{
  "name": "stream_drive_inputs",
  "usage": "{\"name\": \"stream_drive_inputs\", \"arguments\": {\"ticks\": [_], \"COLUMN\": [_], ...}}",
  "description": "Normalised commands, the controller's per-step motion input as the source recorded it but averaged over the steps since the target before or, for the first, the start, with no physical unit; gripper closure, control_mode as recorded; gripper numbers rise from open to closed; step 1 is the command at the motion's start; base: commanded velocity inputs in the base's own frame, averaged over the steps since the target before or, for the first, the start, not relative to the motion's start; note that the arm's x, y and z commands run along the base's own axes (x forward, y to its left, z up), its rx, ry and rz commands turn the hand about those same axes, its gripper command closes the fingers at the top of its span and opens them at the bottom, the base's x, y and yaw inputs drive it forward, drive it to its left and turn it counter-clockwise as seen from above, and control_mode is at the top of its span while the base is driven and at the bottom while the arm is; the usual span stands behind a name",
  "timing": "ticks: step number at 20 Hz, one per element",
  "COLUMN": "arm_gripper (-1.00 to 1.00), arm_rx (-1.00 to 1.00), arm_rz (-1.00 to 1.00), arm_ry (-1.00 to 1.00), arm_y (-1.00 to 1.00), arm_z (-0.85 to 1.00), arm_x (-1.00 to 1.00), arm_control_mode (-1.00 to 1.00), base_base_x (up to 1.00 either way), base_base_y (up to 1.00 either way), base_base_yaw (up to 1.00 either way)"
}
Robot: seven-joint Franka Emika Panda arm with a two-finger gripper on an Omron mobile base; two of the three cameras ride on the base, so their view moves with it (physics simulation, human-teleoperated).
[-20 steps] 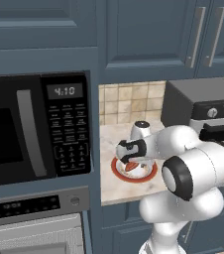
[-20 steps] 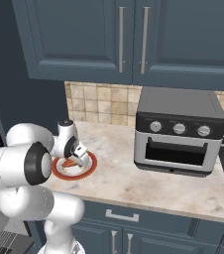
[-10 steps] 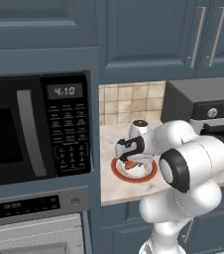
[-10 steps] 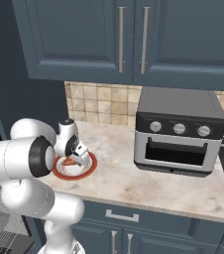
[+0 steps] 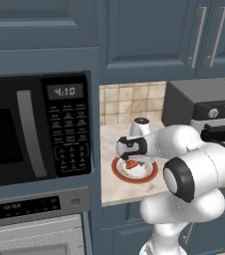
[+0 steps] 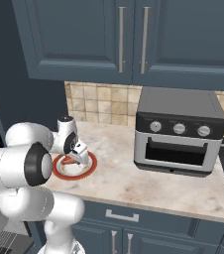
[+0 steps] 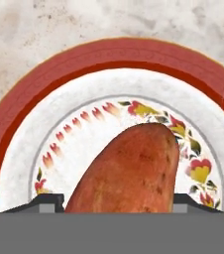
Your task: Place the sweet potato on the bottom rack of the oven.
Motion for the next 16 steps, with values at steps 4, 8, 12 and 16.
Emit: {"name": "stream_drive_inputs", "arguments": {"ticks": [4, 8, 12, 16], "arm_gripper": [1.0, 1.0, 1.0, 1.0], "arm_rx": [0.0, 0.0, -0.03, -0.04], "arm_rz": [0.02, 0.07, 0.1, 0.13], "arm_ry": [-0.07, -0.13, -0.26, -0.22], "arm_y": [0.0, 0.07, 0.11, 0.43], "arm_z": [0.94, 1.0, 0.91, 0.68], "arm_x": [-0.87, -1.0, -1.0, -1.0], "arm_control_mode": [-1.0, -1.0, -1.0, -1.0], "base_base_x": [0.0, 0.0, 0.0, 0.0], "base_base_y": [0.0, 0.0, 0.0, 0.0], "base_base_yaw": [0.0, 0.0, 0.0, 0.0]}}
